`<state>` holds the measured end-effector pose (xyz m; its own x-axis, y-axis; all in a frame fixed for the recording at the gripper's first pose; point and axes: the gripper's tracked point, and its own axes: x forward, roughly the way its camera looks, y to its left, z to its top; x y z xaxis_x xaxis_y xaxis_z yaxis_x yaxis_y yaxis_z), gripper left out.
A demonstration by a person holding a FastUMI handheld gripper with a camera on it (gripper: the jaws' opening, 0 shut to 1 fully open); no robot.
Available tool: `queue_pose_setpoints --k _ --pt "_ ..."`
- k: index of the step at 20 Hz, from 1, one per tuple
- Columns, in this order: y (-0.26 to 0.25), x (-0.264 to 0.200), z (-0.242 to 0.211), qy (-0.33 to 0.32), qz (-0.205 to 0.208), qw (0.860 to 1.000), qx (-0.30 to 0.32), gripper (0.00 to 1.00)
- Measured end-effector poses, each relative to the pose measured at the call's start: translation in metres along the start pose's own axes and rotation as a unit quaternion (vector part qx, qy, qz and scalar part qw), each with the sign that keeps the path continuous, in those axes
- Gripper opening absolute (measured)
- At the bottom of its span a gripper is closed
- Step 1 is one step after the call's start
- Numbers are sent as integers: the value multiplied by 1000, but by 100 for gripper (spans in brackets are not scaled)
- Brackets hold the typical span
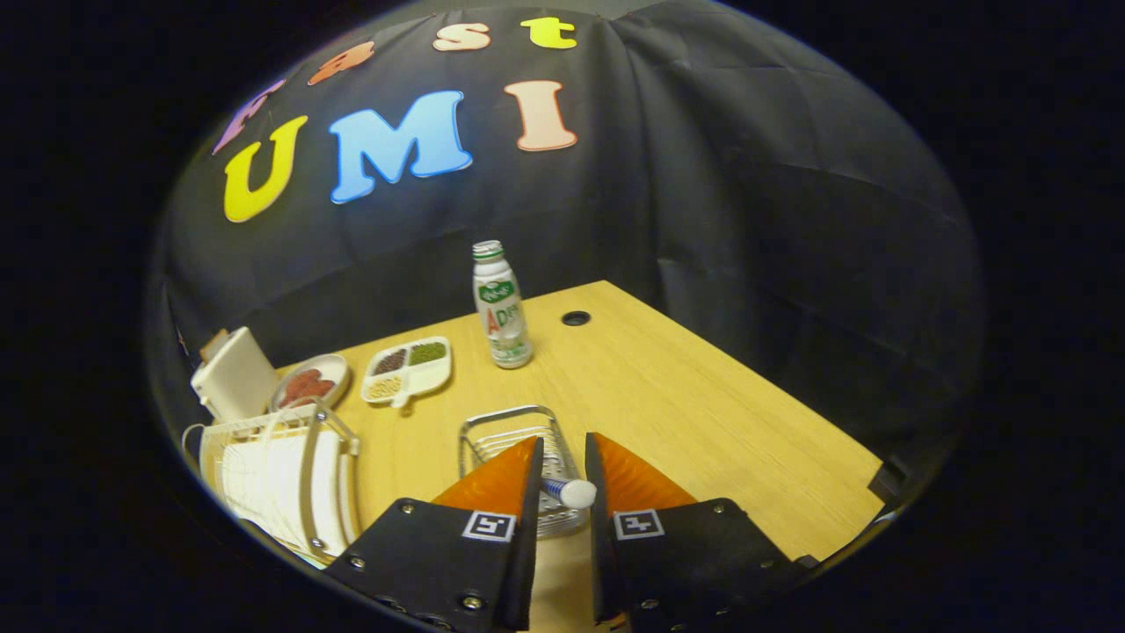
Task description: Take the plate from the dish rack, then take the spoon from the basket and place it into the plate.
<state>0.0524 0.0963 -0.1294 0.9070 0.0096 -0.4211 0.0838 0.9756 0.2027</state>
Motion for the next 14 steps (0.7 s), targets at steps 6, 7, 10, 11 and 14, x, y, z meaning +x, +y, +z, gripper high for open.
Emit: queue_pose_setpoints --k 6,7,10,11,14 --pt "8 10 7 7 -22 998 -62 11" --pt "10 10 7 9 -21 998 -64 11" --pt "13 5 16 3 -23 997 -71 11" --pt "14 3 20 0 -25 997 -73 11" --pt "17 -8 36 -15 -30 996 -83 11"
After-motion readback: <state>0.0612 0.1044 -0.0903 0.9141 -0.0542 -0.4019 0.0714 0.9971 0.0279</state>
